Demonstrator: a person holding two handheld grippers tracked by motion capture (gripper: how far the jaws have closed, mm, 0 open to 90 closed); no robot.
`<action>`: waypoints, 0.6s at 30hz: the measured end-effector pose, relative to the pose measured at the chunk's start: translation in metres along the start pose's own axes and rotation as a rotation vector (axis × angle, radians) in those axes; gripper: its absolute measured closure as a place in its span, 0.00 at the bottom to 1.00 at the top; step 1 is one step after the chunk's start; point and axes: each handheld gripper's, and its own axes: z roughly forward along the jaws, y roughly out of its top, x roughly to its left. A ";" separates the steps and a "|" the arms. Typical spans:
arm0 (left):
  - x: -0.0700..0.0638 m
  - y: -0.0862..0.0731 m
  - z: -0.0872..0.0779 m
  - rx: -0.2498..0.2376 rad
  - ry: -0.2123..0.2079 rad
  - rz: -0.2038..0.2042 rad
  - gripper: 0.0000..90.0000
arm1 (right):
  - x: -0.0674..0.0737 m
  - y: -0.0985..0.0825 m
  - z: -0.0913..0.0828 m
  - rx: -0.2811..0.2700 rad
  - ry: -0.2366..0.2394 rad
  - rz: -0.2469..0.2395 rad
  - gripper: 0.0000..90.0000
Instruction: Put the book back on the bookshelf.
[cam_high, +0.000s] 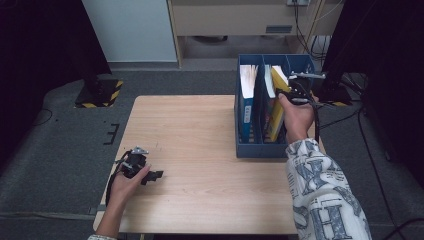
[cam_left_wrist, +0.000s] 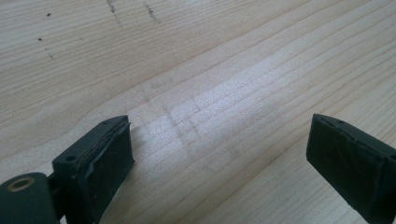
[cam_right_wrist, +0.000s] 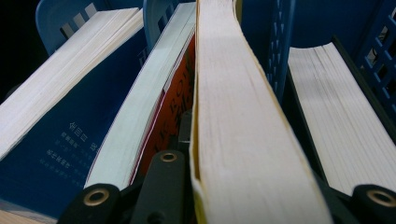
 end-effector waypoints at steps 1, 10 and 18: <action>0.000 0.000 0.000 0.000 0.001 0.001 0.07 | 0.000 0.000 0.000 0.001 0.000 0.001 0.83; 0.000 0.000 0.000 0.000 0.000 0.002 0.07 | 0.001 0.002 0.003 -0.002 -0.003 0.005 0.83; 0.000 0.000 0.000 0.000 0.000 0.003 0.07 | 0.002 0.000 0.006 -0.004 -0.004 -0.003 0.83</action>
